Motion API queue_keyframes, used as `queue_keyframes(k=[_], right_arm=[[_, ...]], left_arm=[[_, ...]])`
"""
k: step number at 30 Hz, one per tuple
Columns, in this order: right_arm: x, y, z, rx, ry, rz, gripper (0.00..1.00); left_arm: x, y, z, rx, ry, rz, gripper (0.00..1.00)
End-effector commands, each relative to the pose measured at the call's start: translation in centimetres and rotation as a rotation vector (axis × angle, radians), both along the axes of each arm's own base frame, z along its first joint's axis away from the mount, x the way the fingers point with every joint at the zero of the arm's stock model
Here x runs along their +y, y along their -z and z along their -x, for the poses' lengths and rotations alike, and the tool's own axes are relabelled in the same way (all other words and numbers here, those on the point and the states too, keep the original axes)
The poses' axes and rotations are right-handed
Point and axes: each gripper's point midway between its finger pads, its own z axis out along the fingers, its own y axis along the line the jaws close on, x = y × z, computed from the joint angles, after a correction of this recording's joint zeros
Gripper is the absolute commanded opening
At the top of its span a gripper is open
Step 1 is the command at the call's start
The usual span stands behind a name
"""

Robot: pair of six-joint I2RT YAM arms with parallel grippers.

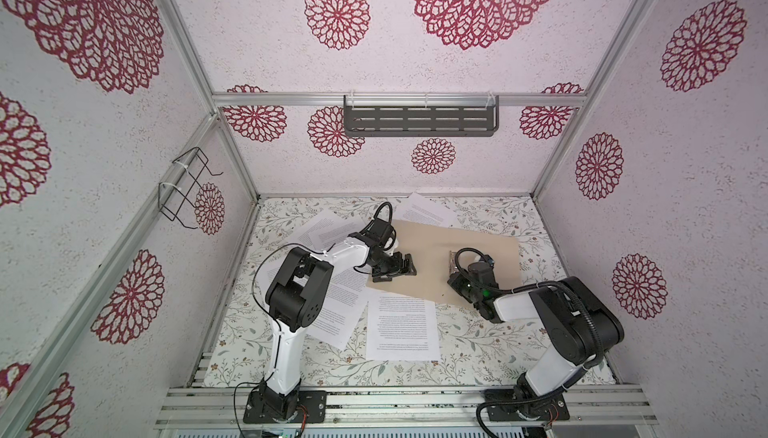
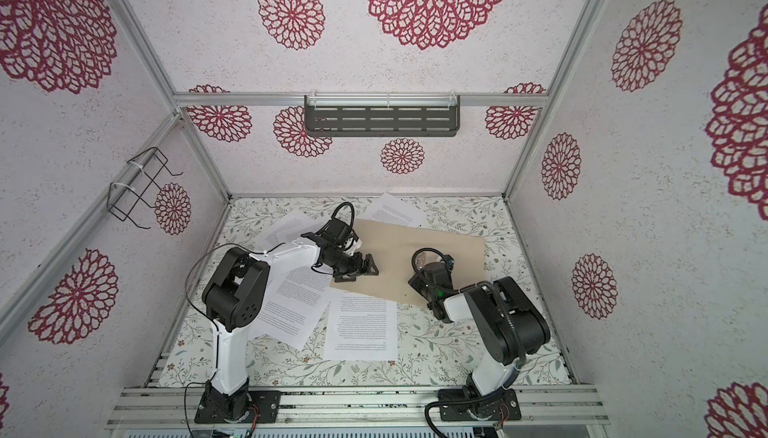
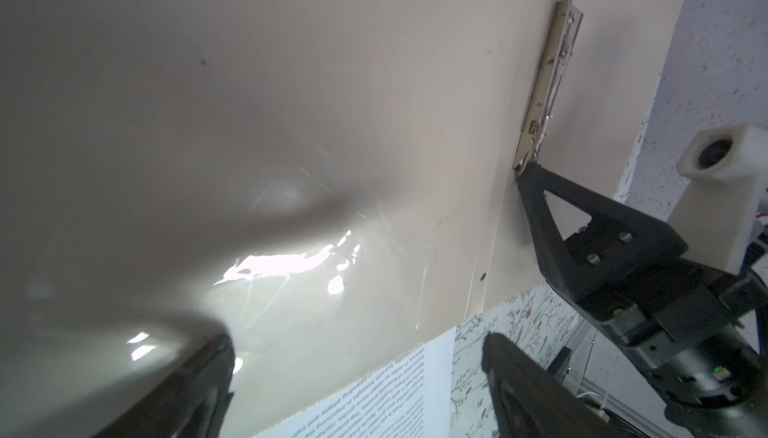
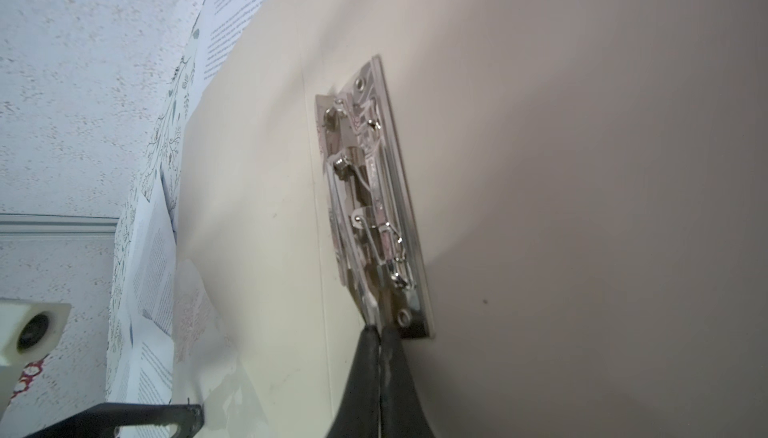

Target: Put the files into the folder

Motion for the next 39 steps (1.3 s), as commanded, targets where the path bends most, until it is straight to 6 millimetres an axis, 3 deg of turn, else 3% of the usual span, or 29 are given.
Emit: queue_keyframes(k=[1, 8, 16, 20, 22, 24, 25, 29, 31, 34, 39], right_arm=[[-6.6, 7.3, 8.5, 0.340, 0.153, 0.204, 0.00], [-7.4, 5.8, 8.3, 0.245, 0.263, 0.127, 0.00], [-4.4, 1.6, 6.2, 0.071, 0.153, -0.029, 0.00], [-3.1, -2.0, 4.7, -0.028, 0.103, -0.079, 0.00], [-2.4, -4.0, 3.7, -0.070, 0.067, -0.078, 0.19], [-2.2, -6.1, 2.4, -0.110, 0.045, -0.050, 0.48], [-2.2, -7.0, 1.8, -0.124, 0.035, -0.047, 0.57], [-3.9, -9.2, -1.0, -0.147, 0.029, -0.025, 0.75], [-4.2, -10.1, -1.4, -0.138, 0.003, -0.003, 0.74], [-4.1, -10.2, -0.1, -0.092, -0.015, 0.031, 0.70], [-4.0, -6.5, 2.9, 0.099, -0.064, 0.065, 0.46]], left_arm=[[7.1, 8.4, 4.3, 0.206, -0.084, -0.327, 0.97], [7.7, 9.0, 4.8, 0.222, -0.096, -0.350, 0.97], [6.7, 8.5, 3.8, 0.199, -0.094, -0.313, 0.97], [6.6, 8.5, 3.7, 0.195, -0.095, -0.308, 0.97], [6.5, 8.3, 3.6, 0.190, -0.094, -0.301, 0.97], [6.4, 8.0, 3.3, 0.180, -0.096, -0.291, 0.97], [6.2, 7.8, 3.2, 0.175, -0.096, -0.283, 0.97], [5.2, 7.0, 2.6, 0.159, -0.102, -0.231, 0.97], [4.9, 6.5, 2.1, 0.144, -0.109, -0.214, 0.97], [4.6, 6.1, 1.9, 0.134, -0.109, -0.197, 0.97], [4.4, 5.8, 1.9, 0.128, -0.105, -0.179, 0.97]])
